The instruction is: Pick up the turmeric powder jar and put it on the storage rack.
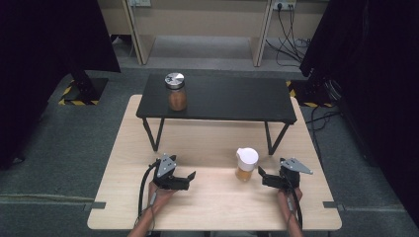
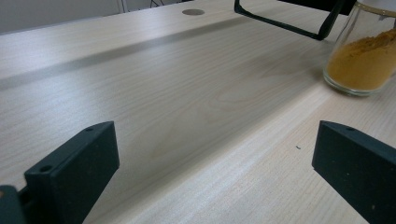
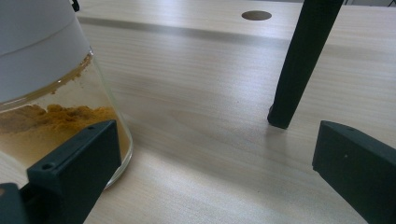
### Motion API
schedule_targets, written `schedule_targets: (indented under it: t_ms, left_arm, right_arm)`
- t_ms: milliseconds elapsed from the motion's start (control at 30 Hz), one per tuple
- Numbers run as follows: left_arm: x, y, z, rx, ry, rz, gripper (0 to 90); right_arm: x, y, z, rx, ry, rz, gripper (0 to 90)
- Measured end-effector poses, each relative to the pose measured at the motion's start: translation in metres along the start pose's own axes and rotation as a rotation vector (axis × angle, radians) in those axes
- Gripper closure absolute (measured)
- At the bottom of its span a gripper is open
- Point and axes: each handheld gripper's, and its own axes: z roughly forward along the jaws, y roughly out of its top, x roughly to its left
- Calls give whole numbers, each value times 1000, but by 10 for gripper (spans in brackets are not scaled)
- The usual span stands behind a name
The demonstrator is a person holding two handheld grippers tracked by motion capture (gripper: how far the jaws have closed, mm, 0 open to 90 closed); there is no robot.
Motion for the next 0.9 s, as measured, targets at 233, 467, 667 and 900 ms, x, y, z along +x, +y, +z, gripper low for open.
schedule_targets:
  t_ms: [233,467,667,900]
  left_arm:
    - [0,0,0,0,-1,1,0]
    - [0,0,0,0,-1,0,0]
    - [0,0,0,0,-1,1,0]
    - [0,0,0,0,-2,1,0]
  right_arm:
    - [0,0,0,3,3,-3,13]
    - [-2,-2,-2,-9,12,-5,24]
    - [-5,-3,-3,-15,37,-11,25]
    - [-12,-5,-6,-26,92,-8,25]
